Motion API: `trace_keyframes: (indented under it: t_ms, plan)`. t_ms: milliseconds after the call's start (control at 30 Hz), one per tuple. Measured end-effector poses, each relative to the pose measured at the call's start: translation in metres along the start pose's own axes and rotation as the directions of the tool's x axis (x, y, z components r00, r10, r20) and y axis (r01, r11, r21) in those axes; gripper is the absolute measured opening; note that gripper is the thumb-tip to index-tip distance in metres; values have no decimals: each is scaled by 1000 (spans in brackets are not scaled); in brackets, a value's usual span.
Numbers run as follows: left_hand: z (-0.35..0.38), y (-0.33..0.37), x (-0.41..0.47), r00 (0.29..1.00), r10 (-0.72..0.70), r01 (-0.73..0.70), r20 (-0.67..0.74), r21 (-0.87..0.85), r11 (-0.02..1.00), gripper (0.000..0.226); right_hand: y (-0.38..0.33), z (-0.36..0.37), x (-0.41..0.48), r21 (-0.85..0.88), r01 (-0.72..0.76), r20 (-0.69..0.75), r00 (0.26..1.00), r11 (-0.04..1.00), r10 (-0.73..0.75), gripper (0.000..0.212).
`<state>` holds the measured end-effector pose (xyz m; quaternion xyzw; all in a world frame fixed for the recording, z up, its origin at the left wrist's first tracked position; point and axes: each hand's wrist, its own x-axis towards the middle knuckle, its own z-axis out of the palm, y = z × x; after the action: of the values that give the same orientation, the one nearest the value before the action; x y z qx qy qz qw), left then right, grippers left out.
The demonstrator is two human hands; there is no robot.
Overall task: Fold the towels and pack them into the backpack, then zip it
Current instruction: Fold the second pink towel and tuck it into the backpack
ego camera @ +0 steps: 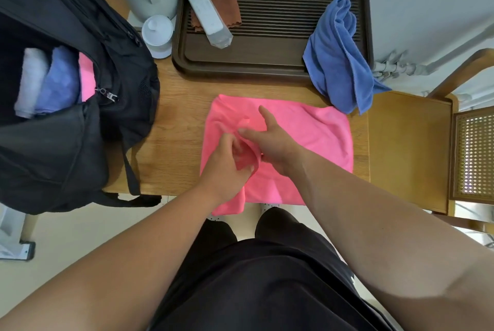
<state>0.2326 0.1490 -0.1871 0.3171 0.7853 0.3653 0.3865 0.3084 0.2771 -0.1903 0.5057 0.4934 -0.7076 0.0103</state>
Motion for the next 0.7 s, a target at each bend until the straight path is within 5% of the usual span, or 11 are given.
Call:
trace_keyframes:
  t_ms: [133,233,300,367,700]
  plan:
    - [9,-24,-10,995,-87,54,43,497,866,58,9,-15,6,-256,12,-140,989,966,-49,95]
    - [16,-36,-20,978,-160,20,133,705,709,73,11,-16,8,-475,97,-113,979,875,-170,114]
    - [19,-42,-22,990,-103,-1,101,719,695,64,12,-12,12,-647,114,-68,976,754,-205,114]
    - [19,-46,-24,997,-58,8,51,681,732,57,12,-12,17,-716,78,-100,972,694,-212,90]
    - [-1,-53,-26,985,-168,160,-25,467,870,30,15,-41,24,-628,-43,-231,964,777,-133,5]
